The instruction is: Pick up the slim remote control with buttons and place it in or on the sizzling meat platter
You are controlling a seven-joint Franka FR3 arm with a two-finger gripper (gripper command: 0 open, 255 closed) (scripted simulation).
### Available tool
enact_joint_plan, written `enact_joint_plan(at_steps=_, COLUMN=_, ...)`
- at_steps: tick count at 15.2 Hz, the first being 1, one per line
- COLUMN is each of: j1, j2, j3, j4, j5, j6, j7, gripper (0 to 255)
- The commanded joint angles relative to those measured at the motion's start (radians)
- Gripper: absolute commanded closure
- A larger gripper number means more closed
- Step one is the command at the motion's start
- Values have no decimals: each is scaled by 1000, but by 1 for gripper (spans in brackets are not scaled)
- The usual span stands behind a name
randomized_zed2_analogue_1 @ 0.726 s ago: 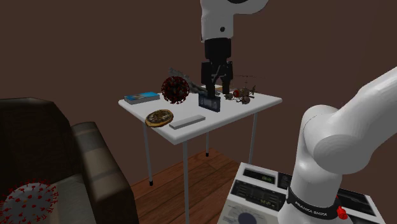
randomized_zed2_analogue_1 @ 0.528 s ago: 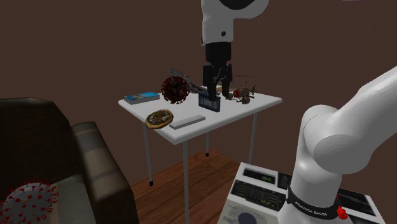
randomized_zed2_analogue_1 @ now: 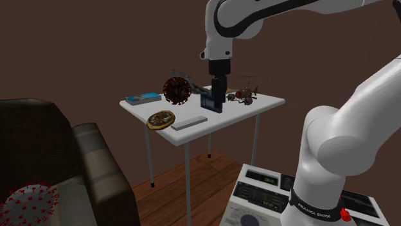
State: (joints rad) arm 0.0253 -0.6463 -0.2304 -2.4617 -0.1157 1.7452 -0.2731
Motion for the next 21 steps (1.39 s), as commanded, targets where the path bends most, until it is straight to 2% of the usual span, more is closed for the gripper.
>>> enact_joint_plan(at_steps=1, j1=6, j2=46, j3=-49, j4=7, j5=-30, j6=50, j7=-102, gripper=0)
enact_joint_plan(at_steps=6, j1=34, j2=195, j3=-163, j4=55, j5=-66, j6=181, j7=-340, gripper=0)
enact_joint_plan(at_steps=11, j1=76, j2=381, j3=-265, j4=143, j5=-37, j6=302, j7=-590, gripper=0)
enact_joint_plan(at_steps=16, j1=108, j2=595, j3=-336, j4=268, j5=70, j6=395, j7=-863, gripper=0)
enact_joint_plan(at_steps=21, j1=84, j2=817, j3=-336, j4=429, j5=221, j6=441, j7=-1135, gripper=0)
